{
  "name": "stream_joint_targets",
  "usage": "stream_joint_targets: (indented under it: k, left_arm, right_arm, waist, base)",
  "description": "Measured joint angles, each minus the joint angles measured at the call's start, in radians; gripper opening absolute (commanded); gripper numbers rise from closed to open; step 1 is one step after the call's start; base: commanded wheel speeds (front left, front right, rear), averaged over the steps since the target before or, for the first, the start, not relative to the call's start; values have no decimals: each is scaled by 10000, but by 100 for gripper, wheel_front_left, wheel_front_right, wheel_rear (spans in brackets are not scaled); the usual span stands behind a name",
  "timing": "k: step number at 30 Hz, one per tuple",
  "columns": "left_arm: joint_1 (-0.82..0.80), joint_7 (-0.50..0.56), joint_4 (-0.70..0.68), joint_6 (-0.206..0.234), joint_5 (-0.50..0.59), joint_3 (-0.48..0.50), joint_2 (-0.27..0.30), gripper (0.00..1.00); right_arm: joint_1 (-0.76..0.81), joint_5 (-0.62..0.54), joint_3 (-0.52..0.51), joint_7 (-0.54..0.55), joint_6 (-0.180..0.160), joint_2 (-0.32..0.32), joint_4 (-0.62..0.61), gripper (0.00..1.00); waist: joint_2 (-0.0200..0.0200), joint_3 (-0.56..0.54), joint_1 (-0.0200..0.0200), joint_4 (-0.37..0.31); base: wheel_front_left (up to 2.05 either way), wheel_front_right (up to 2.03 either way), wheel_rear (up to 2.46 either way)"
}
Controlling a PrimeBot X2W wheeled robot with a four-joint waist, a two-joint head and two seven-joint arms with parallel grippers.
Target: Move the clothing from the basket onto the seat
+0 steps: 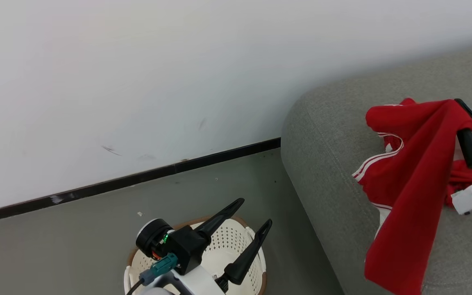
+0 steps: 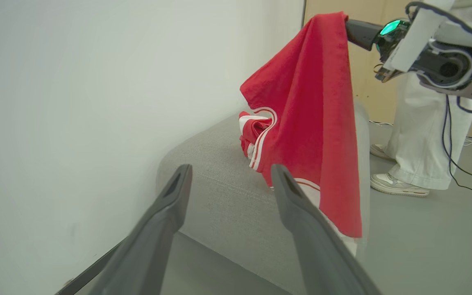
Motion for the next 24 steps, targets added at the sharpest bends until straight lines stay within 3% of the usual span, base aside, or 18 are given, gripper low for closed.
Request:
stream_joint_targets:
  k: [16,24]
  left_arm:
    - [187,-217,199,98,-56,-130,-251,100]
    - [197,-211,161,234,29,-81,-163,100]
  right_arm:
    - [915,-63,-993,0,-2,805,-391,0]
    - [-1141,629,-1085,176,-2,882,-247,0]
  waist:
    - [0,85,0,-953]
    - [0,390,0,-969]
  base:
    - [0,0,0]
    - [0,0,0]
